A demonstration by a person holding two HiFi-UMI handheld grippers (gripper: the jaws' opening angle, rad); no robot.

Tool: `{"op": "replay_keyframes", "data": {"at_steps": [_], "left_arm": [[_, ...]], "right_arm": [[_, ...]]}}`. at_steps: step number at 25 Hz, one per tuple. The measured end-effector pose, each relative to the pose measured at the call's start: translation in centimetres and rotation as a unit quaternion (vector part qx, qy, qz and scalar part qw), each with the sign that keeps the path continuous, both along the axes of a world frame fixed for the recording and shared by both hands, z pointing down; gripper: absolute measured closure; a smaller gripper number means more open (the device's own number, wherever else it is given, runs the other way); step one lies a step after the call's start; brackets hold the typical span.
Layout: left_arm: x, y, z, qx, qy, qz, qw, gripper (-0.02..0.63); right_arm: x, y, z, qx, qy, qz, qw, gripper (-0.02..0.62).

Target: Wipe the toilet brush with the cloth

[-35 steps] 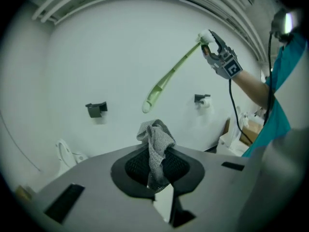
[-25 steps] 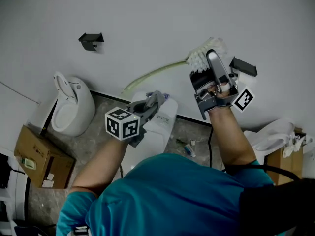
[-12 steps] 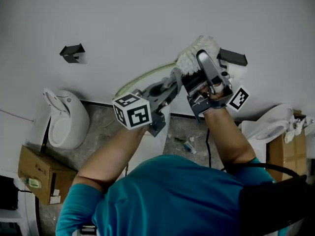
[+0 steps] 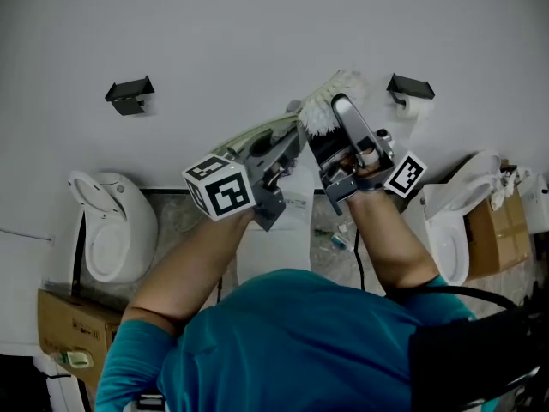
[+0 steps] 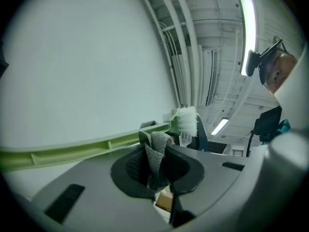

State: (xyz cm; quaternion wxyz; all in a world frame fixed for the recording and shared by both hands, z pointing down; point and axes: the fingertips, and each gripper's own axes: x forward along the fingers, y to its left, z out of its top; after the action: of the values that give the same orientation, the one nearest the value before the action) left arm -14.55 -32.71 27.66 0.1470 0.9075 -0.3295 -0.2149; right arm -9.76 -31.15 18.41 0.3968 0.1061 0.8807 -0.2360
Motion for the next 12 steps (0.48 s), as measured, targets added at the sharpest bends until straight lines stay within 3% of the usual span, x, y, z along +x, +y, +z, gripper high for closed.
{"op": "replay_keyframes", "data": {"at_steps": [8,12], "left_arm": [[-0.4,1.0,-1.3,-0.019,0.029,0.078,0.9963,0.566],[4.8,4.2,-1.9,-0.009,0.021,0.108,0.9939,0.566]], "right_arm": [[-0.4,1.1,-0.8,-0.01,0.011,0.076,0.997,0.453],[5.4,5.0,-1.6,0.001,0.003,0.11,0.994,0.453]]}}
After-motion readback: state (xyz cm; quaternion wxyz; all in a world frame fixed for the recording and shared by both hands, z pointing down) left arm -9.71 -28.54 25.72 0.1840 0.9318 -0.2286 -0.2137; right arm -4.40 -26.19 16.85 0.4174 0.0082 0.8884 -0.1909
